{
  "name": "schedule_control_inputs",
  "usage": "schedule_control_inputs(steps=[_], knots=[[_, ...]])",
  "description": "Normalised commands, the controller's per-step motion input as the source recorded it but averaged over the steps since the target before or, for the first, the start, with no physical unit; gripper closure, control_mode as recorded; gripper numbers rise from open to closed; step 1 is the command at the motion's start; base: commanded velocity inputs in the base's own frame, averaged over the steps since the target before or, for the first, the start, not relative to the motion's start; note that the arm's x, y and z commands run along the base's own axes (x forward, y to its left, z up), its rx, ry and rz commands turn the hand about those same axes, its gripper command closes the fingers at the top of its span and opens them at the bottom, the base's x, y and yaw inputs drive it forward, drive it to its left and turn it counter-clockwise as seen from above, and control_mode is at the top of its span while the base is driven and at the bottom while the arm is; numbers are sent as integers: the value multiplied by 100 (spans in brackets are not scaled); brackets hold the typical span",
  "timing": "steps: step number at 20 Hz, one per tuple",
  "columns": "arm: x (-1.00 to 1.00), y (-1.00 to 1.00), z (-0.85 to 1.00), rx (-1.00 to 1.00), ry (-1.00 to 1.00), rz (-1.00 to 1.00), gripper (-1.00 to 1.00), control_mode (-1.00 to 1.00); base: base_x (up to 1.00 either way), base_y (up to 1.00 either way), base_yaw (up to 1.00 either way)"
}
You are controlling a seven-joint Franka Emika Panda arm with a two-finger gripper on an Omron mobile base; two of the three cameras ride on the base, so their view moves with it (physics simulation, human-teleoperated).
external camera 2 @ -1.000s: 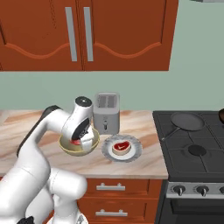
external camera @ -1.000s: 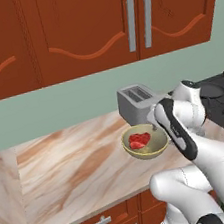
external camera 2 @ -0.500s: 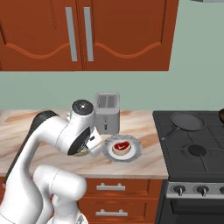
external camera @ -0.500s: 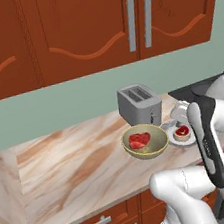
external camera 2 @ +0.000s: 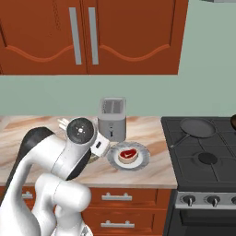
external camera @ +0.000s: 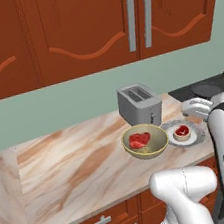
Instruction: Place one of the steaks on the plate and the other in the bowl. Then place the bowl in the fridge.
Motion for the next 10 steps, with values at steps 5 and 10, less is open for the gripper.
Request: schedule_control_inputs(steps=[5, 10], knots=[[-19, 23, 70, -13, -18, 0, -100, -100, 0, 0, 0], [-11, 41, 44, -19, -17, 0, -100, -100, 0, 0, 0]])
